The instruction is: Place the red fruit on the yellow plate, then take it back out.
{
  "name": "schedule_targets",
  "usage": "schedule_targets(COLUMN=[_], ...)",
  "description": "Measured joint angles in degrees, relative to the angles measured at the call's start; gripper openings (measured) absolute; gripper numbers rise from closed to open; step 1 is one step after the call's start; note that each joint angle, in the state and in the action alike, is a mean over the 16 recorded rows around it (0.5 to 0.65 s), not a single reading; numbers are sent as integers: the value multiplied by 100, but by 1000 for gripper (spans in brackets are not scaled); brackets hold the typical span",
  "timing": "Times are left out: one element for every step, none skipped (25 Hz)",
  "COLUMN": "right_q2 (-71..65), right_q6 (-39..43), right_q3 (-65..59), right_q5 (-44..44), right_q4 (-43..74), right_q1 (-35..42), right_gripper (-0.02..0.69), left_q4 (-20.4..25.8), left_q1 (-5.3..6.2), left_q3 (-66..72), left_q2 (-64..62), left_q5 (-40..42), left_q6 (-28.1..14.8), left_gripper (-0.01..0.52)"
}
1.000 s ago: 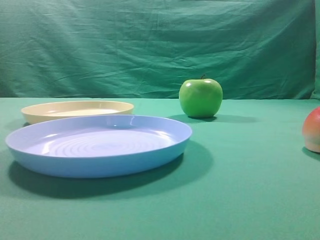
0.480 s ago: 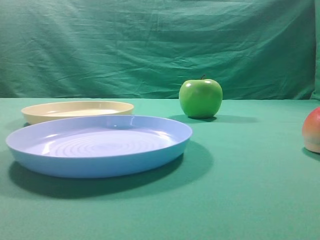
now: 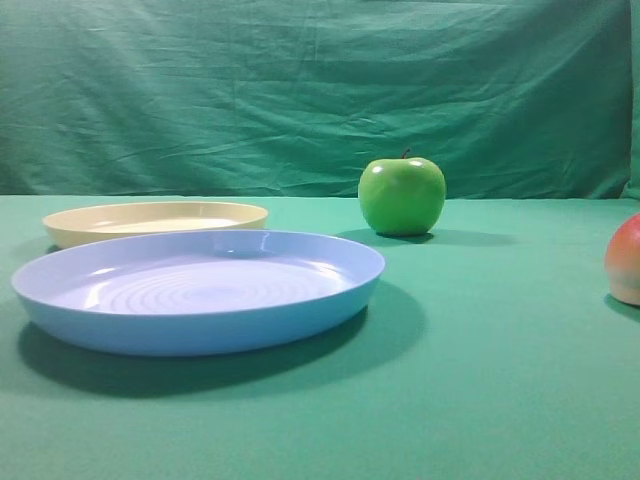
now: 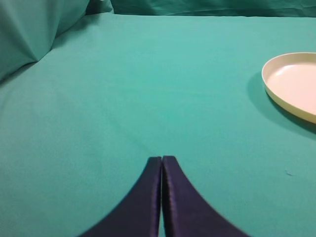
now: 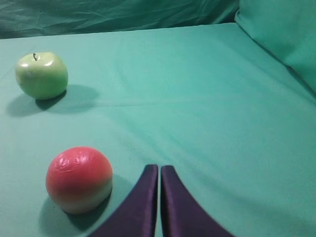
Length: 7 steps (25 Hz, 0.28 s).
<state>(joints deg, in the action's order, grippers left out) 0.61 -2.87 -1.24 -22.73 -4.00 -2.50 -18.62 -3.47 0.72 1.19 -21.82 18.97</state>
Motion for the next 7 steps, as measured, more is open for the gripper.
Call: schedule_targets(right_q2=[0, 0, 0, 0, 0, 0, 0], right_q6=[0, 0, 0, 0, 0, 0, 0], right_q3=[-1, -2, -2, -3, -4, -4, -4], right_q5=[5, 8, 11, 14, 17, 19, 21], right_q4=[0, 0, 0, 0, 0, 0, 0], right_q1=[0, 0, 0, 0, 0, 0, 0], right_gripper=[0, 0, 0, 0, 0, 0, 0], left_q4=[0, 0, 0, 0, 0, 0, 0], left_q1=[0, 0, 0, 0, 0, 0, 0], left_q3=[0, 0, 0, 0, 0, 0, 0], left_q2=[0, 0, 0, 0, 0, 0, 0], left_q5=[0, 0, 0, 0, 0, 0, 0], left_q6=[0, 0, 0, 0, 0, 0, 0], left_gripper=[0, 0, 0, 0, 0, 0, 0])
